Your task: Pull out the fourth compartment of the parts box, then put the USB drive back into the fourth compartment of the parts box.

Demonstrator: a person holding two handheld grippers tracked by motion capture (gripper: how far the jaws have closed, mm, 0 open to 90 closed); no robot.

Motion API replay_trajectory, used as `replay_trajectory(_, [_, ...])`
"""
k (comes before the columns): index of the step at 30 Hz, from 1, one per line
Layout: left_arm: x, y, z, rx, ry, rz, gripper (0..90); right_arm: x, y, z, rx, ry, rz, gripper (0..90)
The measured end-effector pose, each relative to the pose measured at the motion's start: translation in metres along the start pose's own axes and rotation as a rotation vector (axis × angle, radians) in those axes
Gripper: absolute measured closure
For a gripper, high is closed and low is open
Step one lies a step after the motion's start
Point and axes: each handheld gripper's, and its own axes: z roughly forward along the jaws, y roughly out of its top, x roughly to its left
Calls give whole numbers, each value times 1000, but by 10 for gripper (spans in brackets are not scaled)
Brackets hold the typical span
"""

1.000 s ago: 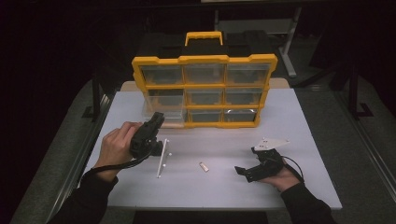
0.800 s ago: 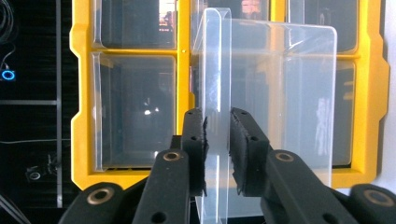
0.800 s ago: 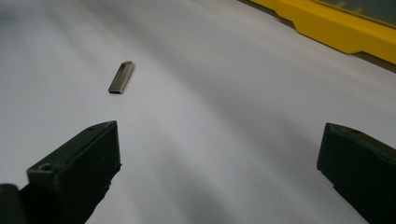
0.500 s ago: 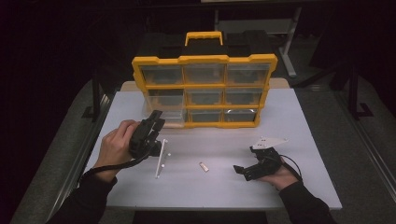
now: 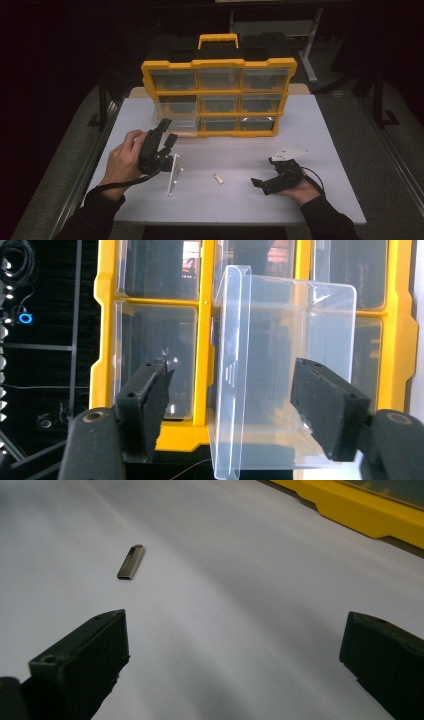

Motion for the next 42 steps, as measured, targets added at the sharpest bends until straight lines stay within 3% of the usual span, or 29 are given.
replay_trajectory(8, [-15, 0, -5, -5, -20, 10, 281, 0, 0, -1, 0, 0, 2, 0])
replay_trajectory(22, [-43, -4, -10, 18, -27, -2, 152, 0, 0, 0, -2, 0, -1, 0])
replay_trajectory(36, [-60, -8, -10, 55, -49, -25, 104, 0, 0, 0, 0, 1, -1, 0])
replay_trajectory(42, [-68, -10, -8, 73, -67, -33, 26, 0, 1, 1, -1, -1, 2, 0])
